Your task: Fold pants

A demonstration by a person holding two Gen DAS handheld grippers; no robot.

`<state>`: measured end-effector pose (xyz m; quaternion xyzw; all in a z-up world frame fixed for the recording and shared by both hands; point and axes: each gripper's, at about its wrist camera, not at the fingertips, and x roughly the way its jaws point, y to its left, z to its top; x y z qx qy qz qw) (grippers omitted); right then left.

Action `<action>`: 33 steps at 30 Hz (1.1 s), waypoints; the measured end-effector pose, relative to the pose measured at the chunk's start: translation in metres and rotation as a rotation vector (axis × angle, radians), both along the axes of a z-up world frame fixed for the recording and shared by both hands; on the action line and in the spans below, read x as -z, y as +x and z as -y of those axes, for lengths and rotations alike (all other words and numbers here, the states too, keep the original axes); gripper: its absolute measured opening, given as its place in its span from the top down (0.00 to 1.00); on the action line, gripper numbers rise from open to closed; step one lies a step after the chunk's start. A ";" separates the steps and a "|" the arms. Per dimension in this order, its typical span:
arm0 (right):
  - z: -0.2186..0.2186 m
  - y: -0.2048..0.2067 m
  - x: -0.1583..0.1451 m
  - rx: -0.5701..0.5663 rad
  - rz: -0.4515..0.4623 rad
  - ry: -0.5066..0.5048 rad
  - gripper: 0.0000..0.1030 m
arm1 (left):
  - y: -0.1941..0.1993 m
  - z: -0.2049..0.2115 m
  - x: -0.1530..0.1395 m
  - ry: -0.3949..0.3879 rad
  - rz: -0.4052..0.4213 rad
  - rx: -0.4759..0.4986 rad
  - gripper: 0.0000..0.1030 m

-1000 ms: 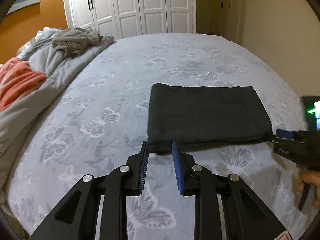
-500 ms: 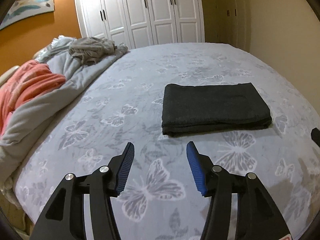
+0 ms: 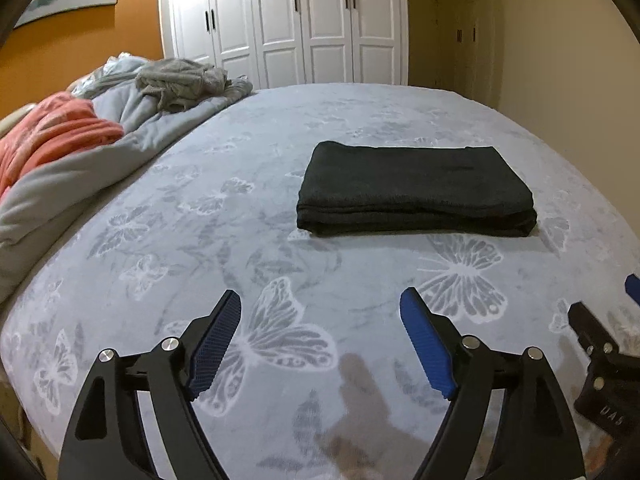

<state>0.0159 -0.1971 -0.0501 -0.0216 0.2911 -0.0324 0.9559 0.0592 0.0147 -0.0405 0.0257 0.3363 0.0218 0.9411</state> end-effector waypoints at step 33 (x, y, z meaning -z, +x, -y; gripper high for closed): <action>-0.010 0.004 0.037 0.037 -0.046 -0.058 0.05 | 0.001 0.014 0.032 0.066 0.057 0.001 0.23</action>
